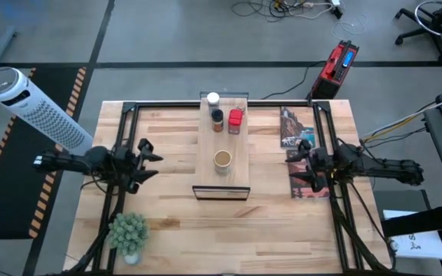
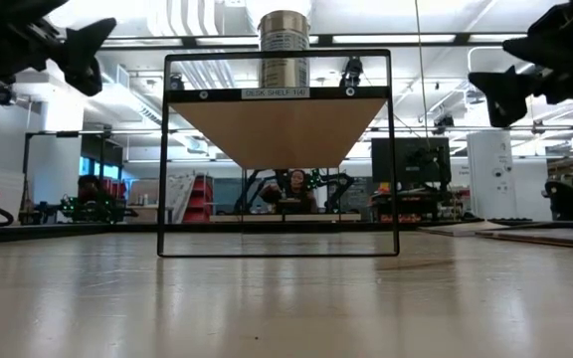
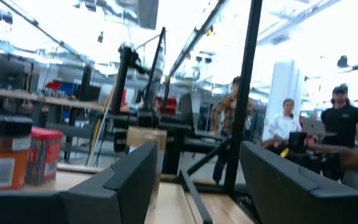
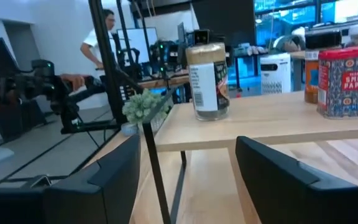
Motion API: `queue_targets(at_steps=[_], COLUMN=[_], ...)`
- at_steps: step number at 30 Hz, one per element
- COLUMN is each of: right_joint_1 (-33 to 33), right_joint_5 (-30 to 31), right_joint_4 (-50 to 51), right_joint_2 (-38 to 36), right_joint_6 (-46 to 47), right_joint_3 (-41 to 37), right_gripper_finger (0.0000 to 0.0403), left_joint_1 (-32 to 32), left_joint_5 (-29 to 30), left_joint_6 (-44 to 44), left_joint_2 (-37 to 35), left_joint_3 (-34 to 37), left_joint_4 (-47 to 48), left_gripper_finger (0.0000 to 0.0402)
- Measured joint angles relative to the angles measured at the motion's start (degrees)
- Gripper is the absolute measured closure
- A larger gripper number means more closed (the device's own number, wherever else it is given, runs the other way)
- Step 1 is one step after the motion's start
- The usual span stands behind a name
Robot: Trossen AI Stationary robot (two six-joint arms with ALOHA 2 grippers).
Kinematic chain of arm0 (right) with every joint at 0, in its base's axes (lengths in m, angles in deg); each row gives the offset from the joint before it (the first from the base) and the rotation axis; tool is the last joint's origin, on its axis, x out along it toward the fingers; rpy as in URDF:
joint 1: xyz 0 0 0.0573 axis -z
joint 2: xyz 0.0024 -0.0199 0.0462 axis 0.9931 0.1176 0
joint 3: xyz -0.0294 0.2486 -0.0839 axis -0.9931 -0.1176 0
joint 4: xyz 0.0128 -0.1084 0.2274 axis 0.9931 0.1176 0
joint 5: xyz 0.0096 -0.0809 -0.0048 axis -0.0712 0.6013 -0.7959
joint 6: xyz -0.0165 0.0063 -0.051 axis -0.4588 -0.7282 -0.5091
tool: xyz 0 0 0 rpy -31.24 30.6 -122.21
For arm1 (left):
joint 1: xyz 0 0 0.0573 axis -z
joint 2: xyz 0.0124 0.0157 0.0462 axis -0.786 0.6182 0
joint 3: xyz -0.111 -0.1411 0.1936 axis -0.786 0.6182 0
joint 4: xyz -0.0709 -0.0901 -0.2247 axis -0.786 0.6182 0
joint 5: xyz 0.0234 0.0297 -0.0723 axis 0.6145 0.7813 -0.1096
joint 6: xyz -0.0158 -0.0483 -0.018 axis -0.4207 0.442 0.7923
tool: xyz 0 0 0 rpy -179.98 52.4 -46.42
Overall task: Shelf spices
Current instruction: Return to Home Position
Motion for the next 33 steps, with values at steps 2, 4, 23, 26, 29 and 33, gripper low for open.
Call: queue_targets(at_steps=[2, 4, 23, 26, 29, 33], right_joint_1=[0.0, 0.0, 0.0, 0.0, 0.0, 0.0], right_joint_5=[0.0, 0.0, 0.0, 0.0, 0.1, 0.1], right_joint_4=[-0.4, 0.1, 1.3, 2.4, 2.5, 2.6], right_joint_2=[0.0, 0.0, 0.0, 0.0, 0.0, 0.0], right_joint_6=[0.0, 0.0, 0.0, 0.0, 0.0, 0.1], right_joint_3=[0.0, 0.0, -0.1, -0.1, -0.1, -0.1], right_gripper_finger=[0.0158, 0.0156, 0.0178, 0.0173, 0.0167, 0.0160], left_joint_1=[-0.7, -1.2, -1.7, -1.7, -1.7, -1.7], left_joint_5=[0.0, 0.0, 0.0, 0.0, 0.0, 0.0], left_joint_6=[0.0, 0.0, 0.0, 0.0, 0.0, 0.0], left_joint_2=[-1.0, -1.7, -1.7, -1.7, -1.7, -1.7], left_joint_3=[0.0, 0.0, 0.0, 0.1, 0.1, 0.1], left_joint_4=[0.9, 1.6, 15.0, 15.8, 15.8, 15.8], left_gripper_finger=[0.0182, 0.0182, 0.0182, 0.0182, 0.0182, 0.0182])
